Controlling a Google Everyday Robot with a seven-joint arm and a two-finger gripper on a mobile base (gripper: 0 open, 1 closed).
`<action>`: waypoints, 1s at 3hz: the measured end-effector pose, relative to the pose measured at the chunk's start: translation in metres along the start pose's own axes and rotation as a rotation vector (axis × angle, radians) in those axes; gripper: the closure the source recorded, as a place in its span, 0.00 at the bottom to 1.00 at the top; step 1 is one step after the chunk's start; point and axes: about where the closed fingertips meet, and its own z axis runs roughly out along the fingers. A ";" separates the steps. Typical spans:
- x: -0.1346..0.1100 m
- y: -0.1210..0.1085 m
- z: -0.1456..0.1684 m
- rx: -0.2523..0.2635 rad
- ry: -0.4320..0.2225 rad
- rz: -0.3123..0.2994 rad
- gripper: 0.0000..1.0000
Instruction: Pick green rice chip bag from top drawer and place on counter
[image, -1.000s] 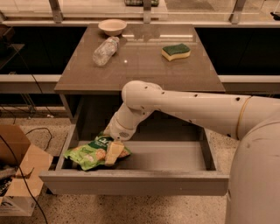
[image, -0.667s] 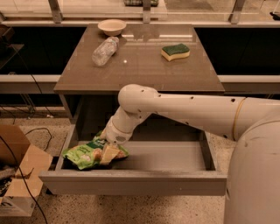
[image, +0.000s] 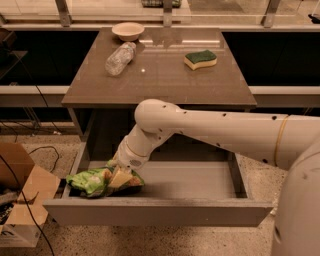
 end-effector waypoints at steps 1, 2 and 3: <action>-0.011 0.000 -0.044 0.062 -0.055 0.002 1.00; -0.015 -0.004 -0.102 0.143 -0.103 0.009 1.00; -0.018 -0.006 -0.162 0.213 -0.126 0.010 1.00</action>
Offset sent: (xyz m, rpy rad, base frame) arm 0.0345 -0.0866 0.1577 0.1826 -0.1671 -0.1756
